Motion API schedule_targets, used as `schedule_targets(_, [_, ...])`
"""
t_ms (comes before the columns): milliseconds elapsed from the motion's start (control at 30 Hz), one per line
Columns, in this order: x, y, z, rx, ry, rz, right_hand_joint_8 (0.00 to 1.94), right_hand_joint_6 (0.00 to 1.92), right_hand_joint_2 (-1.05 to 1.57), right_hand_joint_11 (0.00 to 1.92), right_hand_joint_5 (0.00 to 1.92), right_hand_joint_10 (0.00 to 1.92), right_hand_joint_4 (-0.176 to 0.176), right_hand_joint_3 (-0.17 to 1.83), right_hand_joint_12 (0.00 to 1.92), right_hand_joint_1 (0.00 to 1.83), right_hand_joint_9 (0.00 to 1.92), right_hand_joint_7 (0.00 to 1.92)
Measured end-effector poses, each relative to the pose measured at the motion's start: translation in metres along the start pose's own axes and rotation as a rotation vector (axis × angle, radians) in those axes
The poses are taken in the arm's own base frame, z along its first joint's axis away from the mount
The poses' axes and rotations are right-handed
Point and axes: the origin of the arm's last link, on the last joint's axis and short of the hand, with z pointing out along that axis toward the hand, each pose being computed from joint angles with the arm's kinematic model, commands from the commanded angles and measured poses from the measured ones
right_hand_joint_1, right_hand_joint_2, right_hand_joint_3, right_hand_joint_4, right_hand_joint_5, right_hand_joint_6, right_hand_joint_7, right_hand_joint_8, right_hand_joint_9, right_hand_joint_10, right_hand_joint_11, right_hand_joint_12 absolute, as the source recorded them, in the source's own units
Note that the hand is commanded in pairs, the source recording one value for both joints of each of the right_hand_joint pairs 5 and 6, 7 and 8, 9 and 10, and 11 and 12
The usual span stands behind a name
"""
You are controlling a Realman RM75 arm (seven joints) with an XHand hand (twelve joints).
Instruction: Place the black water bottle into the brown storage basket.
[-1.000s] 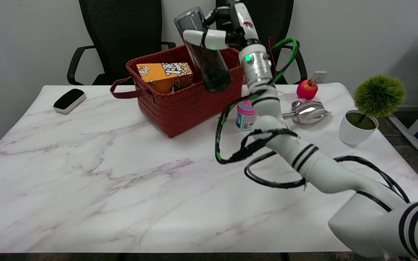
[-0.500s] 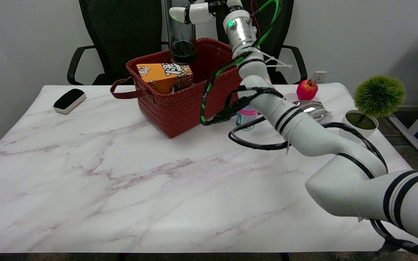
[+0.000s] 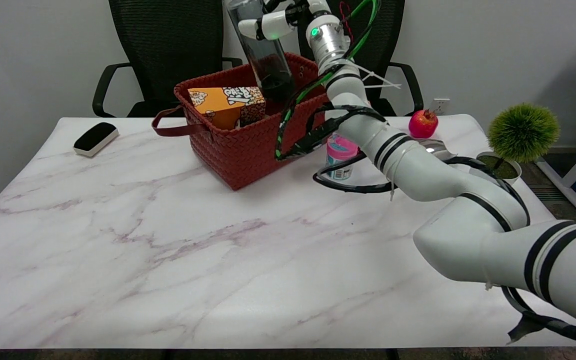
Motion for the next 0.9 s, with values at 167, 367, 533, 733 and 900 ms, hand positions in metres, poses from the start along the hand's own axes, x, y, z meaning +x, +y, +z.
schedule_targets(167, [-0.003, 0.016, -0.002, -0.041, -0.022, -0.008, 0.99, 0.09, 0.34, 1.05, 0.09, 0.55, 0.000, 0.70, 1.05, 1.24, 0.55, 0.99])
schedule_targets(367, [-0.007, 0.036, -0.009, -0.088, -0.046, -0.017, 0.92, 0.07, 0.29, 0.98, 0.07, 0.43, 0.000, 0.75, 0.98, 1.24, 0.43, 0.92])
schedule_targets(533, [-0.011, 0.051, -0.016, -0.120, -0.065, -0.024, 0.54, 0.04, -0.05, 0.26, 0.04, 0.01, 0.000, 0.65, 0.26, 1.21, 0.01, 0.54])
schedule_targets(733, [-0.011, 0.062, -0.022, -0.141, -0.072, -0.020, 0.17, 0.06, -0.07, 0.24, 0.06, 0.00, 0.000, 0.56, 0.24, 1.23, 0.00, 0.17])
schedule_targets(900, [-0.010, 0.067, -0.026, -0.149, -0.071, -0.013, 0.16, 0.03, -0.13, 0.12, 0.03, 0.00, 0.000, 0.48, 0.12, 1.21, 0.00, 0.16])
